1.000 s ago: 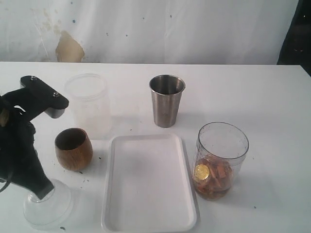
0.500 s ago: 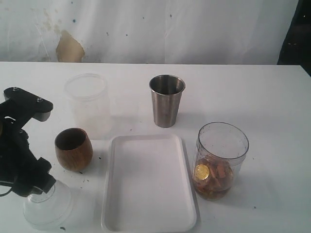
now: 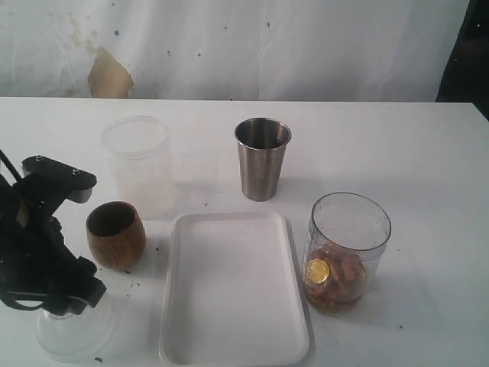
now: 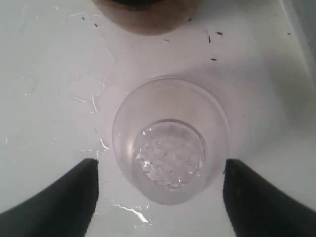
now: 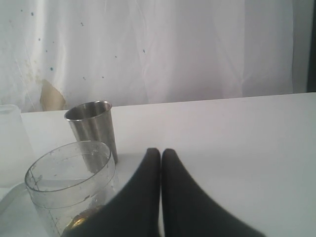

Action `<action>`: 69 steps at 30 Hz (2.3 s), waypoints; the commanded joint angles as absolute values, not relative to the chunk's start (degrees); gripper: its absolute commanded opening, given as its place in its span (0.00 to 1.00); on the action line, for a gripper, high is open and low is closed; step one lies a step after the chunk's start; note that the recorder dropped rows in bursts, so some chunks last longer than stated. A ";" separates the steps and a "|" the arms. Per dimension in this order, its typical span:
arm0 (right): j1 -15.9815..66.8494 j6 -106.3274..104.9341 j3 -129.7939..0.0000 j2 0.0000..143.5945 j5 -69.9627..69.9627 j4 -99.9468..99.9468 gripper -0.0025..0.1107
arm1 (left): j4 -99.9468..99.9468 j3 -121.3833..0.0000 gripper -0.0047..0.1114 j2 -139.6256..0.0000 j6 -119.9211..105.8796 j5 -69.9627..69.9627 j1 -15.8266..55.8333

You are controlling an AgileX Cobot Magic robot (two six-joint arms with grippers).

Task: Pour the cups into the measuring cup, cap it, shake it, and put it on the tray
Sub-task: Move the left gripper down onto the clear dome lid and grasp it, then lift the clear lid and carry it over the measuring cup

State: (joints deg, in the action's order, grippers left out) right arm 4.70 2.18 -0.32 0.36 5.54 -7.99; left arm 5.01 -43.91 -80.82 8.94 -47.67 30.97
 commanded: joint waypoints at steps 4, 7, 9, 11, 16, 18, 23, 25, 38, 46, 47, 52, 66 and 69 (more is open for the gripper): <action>5.08 2.21 0.00 0.00 5.09 -7.92 0.02 | 4.15 -44.02 0.62 -83.40 9.62 -46.73 30.97; 5.08 2.21 0.00 0.00 5.09 -7.92 0.02 | 4.12 -44.02 0.57 -83.40 9.62 -46.48 30.97; 5.08 2.21 0.00 0.00 5.09 -7.92 0.02 | 4.12 -44.02 0.49 -83.40 9.65 -46.48 30.97; 5.08 2.21 0.00 0.00 5.09 -7.92 0.02 | 3.86 -44.02 0.38 -83.40 9.65 -46.48 30.97; 5.08 2.21 0.00 0.00 5.09 -7.92 0.02 | 3.87 -44.02 0.12 -83.40 9.17 -47.17 30.97; 5.08 2.21 0.00 0.00 5.09 -7.92 0.02 | 3.87 -44.26 0.04 -83.40 8.60 -47.48 30.97; 5.08 2.21 0.00 0.00 5.09 -7.92 0.02 | 3.87 -48.13 0.04 -82.38 7.08 -51.52 30.97; 5.08 2.21 0.00 0.00 5.09 -7.92 0.02 | 3.87 -49.66 0.04 -81.08 6.62 -52.27 30.97; 5.08 2.21 0.00 0.00 5.09 -7.92 0.02 | -2.92 -70.50 0.04 -77.45 1.14 -65.87 37.17; 5.08 2.21 0.00 0.00 5.09 -7.92 0.02 | -2.01 -89.42 0.04 -88.15 1.15 -69.96 44.71; 5.08 2.21 0.00 0.00 5.09 -7.92 0.02 | -1.81 -91.46 0.04 -89.43 1.15 -69.96 45.33; 5.08 2.21 0.00 0.00 5.09 -7.92 0.02 | -1.26 -101.28 0.04 -96.91 0.00 -69.96 48.96; 5.08 2.21 0.00 0.00 5.09 -7.92 0.02 | 0.52 -113.68 0.04 -110.25 -2.15 -69.96 55.61; 5.08 2.21 0.00 0.00 5.09 -7.92 0.02 | 0.65 -113.68 0.04 -110.74 -3.15 -69.96 56.13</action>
State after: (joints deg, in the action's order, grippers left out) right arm 4.70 2.18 -0.32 0.36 5.54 -7.99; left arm 0.00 -112.99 -110.68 -2.32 -69.96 55.45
